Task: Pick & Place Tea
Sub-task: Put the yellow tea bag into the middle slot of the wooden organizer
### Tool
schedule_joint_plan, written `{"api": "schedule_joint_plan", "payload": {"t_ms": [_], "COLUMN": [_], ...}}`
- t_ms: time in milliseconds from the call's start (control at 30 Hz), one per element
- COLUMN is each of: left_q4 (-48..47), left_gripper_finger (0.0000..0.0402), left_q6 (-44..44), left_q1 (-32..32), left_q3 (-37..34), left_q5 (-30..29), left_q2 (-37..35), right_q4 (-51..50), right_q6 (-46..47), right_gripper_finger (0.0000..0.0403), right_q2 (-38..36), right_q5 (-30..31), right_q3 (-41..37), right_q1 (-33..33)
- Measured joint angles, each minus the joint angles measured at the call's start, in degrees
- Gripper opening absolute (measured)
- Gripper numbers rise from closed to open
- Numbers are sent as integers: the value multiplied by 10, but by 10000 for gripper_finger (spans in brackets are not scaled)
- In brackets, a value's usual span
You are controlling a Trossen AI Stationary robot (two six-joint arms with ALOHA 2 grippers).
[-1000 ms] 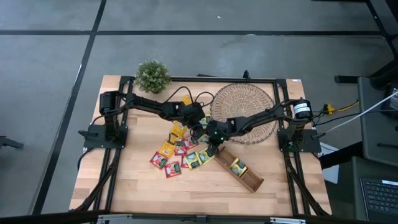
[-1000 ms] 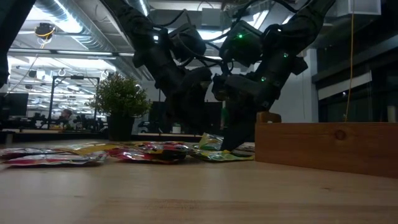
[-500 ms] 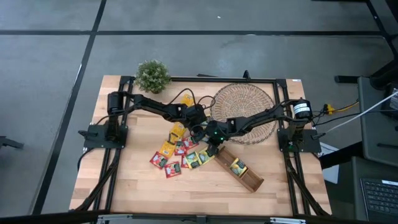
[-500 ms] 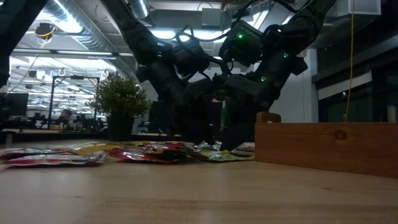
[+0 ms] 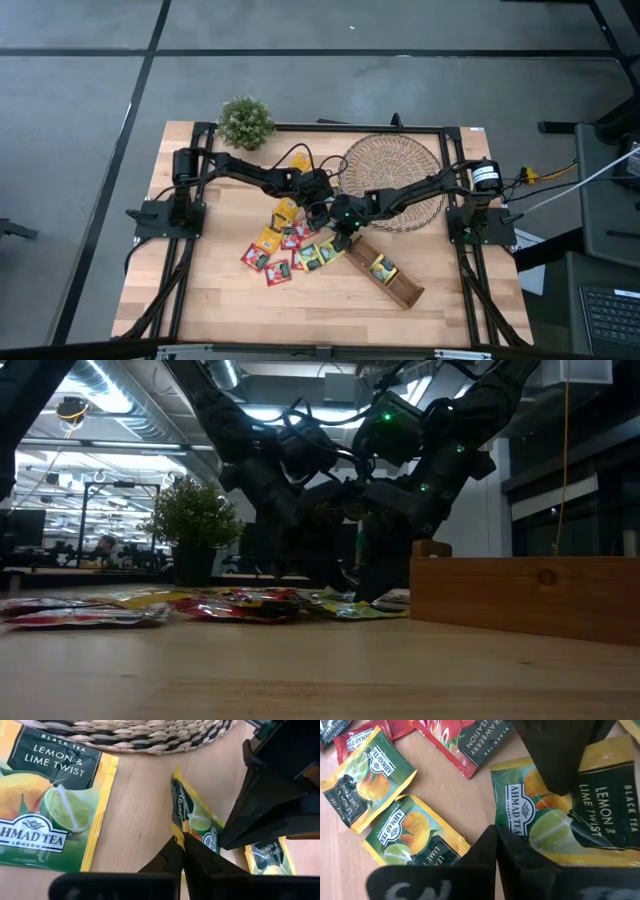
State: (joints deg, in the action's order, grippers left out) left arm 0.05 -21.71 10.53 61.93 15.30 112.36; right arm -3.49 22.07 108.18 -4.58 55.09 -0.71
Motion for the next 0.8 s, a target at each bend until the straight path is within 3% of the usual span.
{"api": "schedule_joint_plan", "payload": {"t_ms": [300,567,800], "left_q4": [-19,-154,-154], "left_gripper_finger": [2,2,2], "left_q6": [40,95,147], "left_q1": [-10,-37,-84], "left_q3": [1,0,1], "left_q5": [-12,-79,-81], "left_q2": [-43,-110,-139], "right_q4": [20,12,11], "right_q6": [-14,-14,-32], "right_gripper_finger": [45,97,105], "right_q2": [-21,-116,-175], "right_q5": [-21,-24,-4], "right_q3": [-2,-1,-1], "right_q1": [0,0,0]}}
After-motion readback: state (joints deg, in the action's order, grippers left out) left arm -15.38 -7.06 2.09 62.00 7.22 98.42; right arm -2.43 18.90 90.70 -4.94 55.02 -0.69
